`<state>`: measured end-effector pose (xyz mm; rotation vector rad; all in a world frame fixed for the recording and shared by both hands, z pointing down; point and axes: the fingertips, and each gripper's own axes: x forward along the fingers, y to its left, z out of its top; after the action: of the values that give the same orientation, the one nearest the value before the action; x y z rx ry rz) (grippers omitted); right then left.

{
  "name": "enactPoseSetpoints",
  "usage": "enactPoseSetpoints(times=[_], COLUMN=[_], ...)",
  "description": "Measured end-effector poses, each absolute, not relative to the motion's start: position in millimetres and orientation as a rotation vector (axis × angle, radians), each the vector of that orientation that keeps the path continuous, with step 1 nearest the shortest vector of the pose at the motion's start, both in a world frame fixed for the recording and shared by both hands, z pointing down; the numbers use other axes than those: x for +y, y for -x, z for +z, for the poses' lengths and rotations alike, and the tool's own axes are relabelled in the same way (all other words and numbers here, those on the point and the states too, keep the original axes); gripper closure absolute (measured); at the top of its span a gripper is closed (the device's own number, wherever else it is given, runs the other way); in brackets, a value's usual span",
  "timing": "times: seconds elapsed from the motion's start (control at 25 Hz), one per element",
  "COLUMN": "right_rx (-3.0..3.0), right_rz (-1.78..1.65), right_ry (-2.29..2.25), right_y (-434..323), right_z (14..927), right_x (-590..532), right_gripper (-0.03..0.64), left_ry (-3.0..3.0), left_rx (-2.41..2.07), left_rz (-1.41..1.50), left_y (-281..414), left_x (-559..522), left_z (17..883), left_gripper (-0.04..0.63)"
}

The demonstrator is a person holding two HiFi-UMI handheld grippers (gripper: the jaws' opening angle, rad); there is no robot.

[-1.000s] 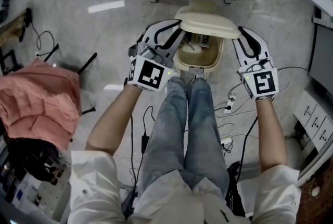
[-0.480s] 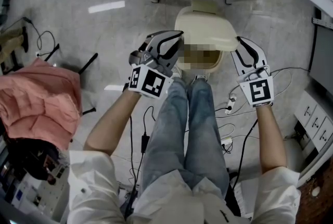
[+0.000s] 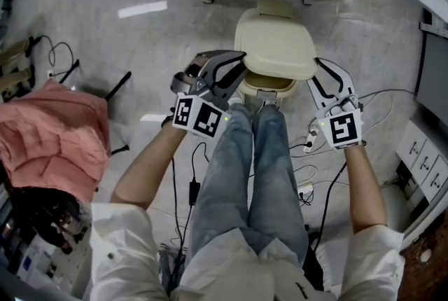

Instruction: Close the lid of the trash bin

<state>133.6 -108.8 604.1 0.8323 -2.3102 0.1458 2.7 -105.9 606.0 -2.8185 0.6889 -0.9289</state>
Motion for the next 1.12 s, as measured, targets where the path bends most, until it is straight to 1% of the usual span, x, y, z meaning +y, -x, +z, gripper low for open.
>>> enactPoseSetpoints(times=[0.64,1.12], right_rx=[-2.261,-2.257], right_rz=[0.116,0.125], right_ry=[-0.652,-0.552], right_y=[-132,-134], right_z=[630,644], right_x=[-78,-67], right_gripper=[0.435,0.405], left_ry=[2.736,2.856], left_rx=[0.385,0.248], left_rz=[-1.039,-1.047], left_y=[-4,-6], left_x=[-76,-61], left_z=[629,642], left_gripper=[0.477,0.453])
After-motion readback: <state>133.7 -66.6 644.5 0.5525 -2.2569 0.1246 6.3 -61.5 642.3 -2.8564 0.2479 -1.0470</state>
